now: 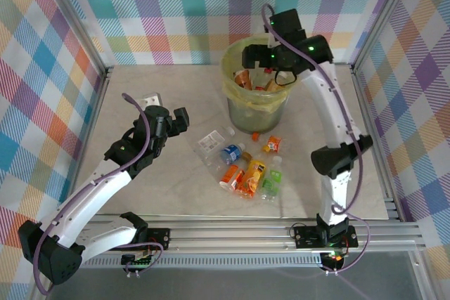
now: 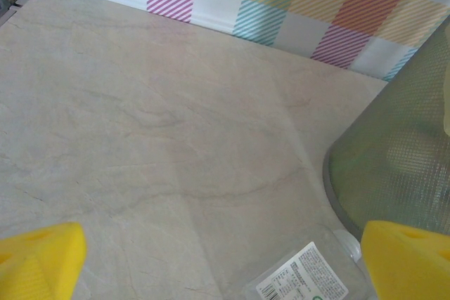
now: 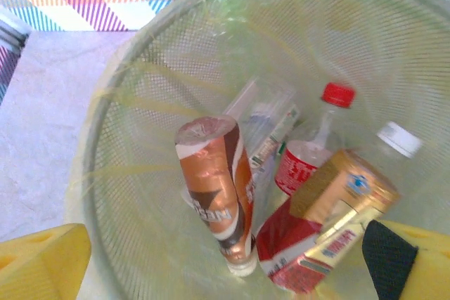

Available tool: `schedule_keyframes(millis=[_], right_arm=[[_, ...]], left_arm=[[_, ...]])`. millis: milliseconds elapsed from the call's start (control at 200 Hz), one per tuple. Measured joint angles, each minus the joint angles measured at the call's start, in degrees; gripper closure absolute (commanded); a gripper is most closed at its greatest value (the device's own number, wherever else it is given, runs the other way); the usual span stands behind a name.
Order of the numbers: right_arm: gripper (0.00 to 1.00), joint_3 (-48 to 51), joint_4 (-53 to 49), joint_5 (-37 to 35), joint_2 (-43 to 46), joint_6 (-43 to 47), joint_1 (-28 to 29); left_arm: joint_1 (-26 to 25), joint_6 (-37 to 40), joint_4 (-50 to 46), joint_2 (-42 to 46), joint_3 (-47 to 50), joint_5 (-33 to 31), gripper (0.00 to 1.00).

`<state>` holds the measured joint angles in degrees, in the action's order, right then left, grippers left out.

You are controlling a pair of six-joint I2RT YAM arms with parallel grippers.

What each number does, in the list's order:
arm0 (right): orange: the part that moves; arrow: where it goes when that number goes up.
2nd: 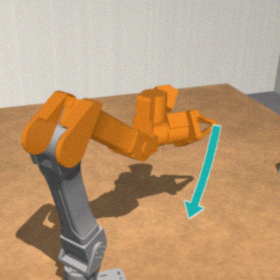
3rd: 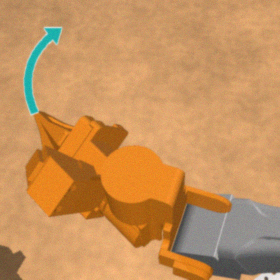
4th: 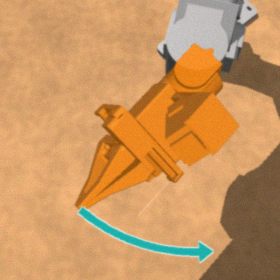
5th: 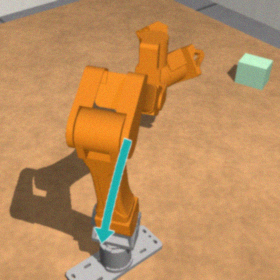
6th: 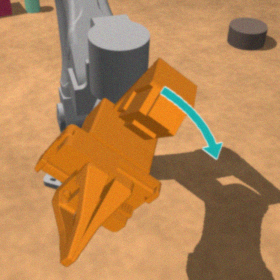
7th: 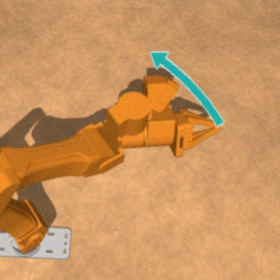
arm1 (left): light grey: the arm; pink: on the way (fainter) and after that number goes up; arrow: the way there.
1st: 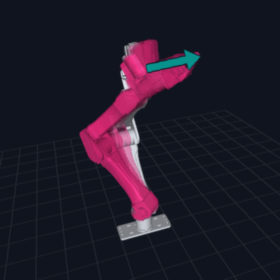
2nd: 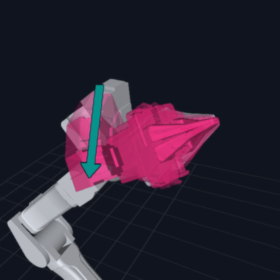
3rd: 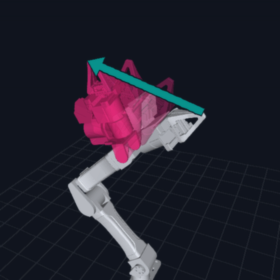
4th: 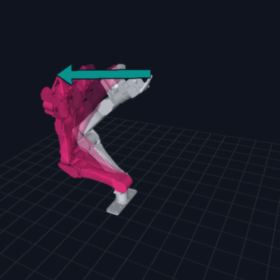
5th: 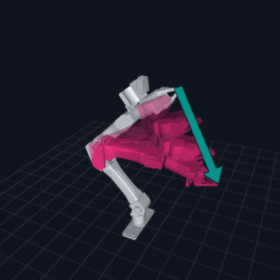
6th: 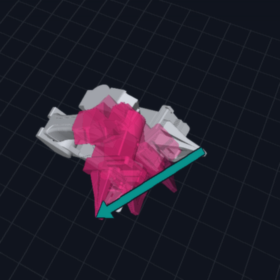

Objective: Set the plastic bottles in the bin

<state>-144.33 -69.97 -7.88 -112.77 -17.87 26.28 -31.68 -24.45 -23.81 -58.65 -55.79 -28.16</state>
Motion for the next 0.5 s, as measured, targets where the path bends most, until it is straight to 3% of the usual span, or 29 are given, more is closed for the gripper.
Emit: schedule_keyframes(millis=[100,340,500], right_arm=[[0.0,8.6,0.3,-1.5,7.5,-1.6,0.0],[0.0,43.3,7.0,-3.2,29.1,-6.9,0.0],[0.0,61.5,10.3,-3.5,42.3,-11.5,0.0]], left_arm=[[0.0,0.0,0.2,0.0,0.7,0.2,0.0],[0.0,0.1,0.5,0.0,1.8,1.3,0.0],[0.1,0.0,2.6,0.0,3.2,2.2,0.0]])
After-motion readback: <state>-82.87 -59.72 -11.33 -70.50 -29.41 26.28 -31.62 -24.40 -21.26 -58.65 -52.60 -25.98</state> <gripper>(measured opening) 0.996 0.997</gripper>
